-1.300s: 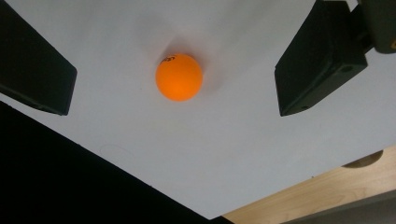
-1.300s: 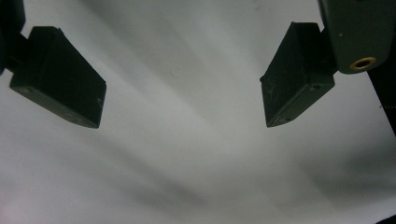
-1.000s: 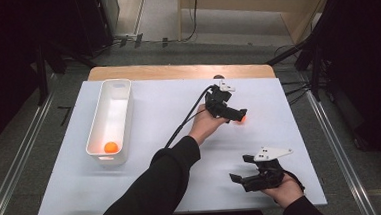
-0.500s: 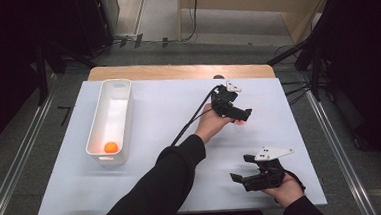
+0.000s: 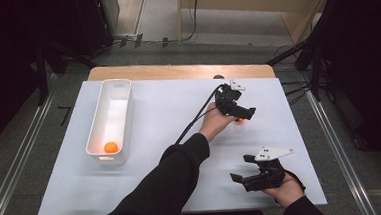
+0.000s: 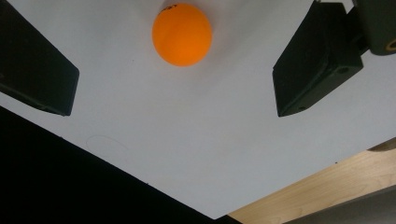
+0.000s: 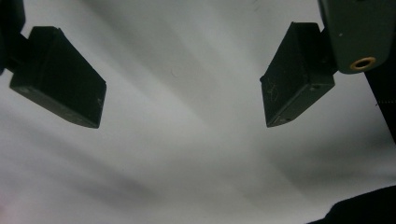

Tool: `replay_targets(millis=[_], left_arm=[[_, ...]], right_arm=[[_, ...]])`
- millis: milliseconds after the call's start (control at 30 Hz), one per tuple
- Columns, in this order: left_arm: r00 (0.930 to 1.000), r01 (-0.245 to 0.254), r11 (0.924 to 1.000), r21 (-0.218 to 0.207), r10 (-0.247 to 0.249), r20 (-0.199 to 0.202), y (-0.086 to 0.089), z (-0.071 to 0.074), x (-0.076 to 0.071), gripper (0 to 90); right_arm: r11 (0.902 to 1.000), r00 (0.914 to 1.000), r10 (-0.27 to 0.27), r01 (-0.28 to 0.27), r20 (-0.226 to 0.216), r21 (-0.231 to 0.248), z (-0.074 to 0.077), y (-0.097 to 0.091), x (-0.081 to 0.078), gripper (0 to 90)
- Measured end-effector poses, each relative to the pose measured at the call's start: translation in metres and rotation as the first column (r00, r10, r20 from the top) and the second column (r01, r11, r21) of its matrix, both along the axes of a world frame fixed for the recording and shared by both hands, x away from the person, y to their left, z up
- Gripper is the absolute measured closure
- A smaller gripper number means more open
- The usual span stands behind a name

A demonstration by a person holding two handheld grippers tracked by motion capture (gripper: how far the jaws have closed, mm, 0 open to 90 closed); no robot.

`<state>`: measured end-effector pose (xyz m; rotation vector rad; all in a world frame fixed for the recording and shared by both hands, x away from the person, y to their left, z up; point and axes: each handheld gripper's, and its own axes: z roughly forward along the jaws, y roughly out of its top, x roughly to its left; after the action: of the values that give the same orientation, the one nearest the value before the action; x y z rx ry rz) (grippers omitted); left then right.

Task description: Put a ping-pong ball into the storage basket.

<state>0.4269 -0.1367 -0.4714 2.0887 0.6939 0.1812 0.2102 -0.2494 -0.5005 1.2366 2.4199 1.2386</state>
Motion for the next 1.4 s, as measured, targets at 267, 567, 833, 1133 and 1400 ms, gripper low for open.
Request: replay_targets(millis=[267, 567, 833, 1133, 1400], left_arm=[[1.0, 0.001, 0.9999, 0.017, -0.001, -0.001, -0.002, -0.007, 0.0, 1.1], [1.0, -0.001, 0.9994, 0.034, 0.001, -0.004, -0.002, -0.017, 0.0, 1.1], [0.9999, 0.008, 0.9988, 0.049, -0.007, -0.011, -0.001, -0.026, -0.001, 1.1], [0.9997, 0.023, 0.9953, 0.095, -0.022, -0.005, -0.005, -0.034, -0.005, 1.1], [0.9997, 0.024, 0.99, 0.139, -0.025, 0.004, -0.009, -0.042, -0.007, 1.1]], right_arm=[[1.0, 1.0, 0.002, -0.002, -0.002, 0.0, 0.0, 0.0, 0.0, 12.5], [1.0, 1.0, 0.006, -0.006, -0.001, -0.001, 0.0, -0.001, 0.001, 12.5], [1.0, 1.0, 0.003, -0.003, 0.001, -0.002, 0.0, -0.001, 0.001, 12.5], [1.0, 1.0, 0.002, -0.002, -0.001, -0.001, 0.0, -0.001, 0.001, 12.6], [1.0, 0.9999, 0.008, -0.008, -0.01, 0.003, 0.0, 0.001, 0.001, 12.5]])
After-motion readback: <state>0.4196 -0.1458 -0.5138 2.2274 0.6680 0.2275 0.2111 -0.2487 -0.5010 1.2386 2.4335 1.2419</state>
